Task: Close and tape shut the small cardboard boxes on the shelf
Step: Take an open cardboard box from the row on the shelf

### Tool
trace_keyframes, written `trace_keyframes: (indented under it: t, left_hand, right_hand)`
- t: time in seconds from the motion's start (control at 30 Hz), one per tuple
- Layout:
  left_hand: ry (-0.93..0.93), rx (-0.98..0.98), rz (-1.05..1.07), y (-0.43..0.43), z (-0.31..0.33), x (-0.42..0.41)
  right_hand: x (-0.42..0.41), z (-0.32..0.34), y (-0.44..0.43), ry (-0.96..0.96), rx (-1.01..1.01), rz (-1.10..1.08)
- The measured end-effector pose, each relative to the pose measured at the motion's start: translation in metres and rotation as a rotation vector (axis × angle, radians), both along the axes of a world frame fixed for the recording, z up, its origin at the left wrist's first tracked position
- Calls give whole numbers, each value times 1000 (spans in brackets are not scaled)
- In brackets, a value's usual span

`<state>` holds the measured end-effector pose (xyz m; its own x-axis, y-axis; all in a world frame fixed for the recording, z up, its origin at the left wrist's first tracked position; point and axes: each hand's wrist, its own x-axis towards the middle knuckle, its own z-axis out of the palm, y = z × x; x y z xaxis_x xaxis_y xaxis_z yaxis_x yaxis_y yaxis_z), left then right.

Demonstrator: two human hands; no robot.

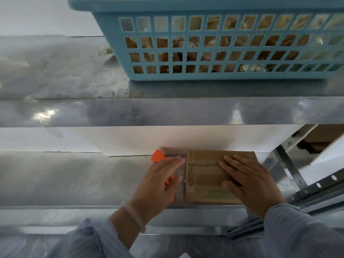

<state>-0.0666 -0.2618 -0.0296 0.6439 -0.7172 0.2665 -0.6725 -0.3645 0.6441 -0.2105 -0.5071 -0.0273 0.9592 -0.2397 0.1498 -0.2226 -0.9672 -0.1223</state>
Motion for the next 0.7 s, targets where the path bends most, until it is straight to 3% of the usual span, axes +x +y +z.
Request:
trace_keyframes:
  t: [0.07, 0.17, 0.43, 0.5, 0.57, 0.63, 0.7]
  left_hand:
    - [-109, 76, -191, -25, 13, 5]
    - [-207, 309, -314, -47, 14, 15]
    - [-299, 384, -296, -47, -1, 17]
    - [-265, 362, -302, -46, -1, 16]
    - [-116, 273, -300, -42, -2, 13]
    - [75, 128, -201, -30, -3, 9]
    - [130, 8, -18, -10, -11, 9]
  right_hand:
    - [-1, 0, 2, -10, -1, -3]
    - [-1, 1, 4, -6, -20, -4]
    - [-2, -2, 23, 120, -70, -71]
    - [-3, -3, 24, 146, -82, -62]
    - [-5, -2, 24, 153, -83, -54]
    - [-3, -1, 23, 137, -84, -60]
    - [-1, 2, 23, 100, -66, -79]
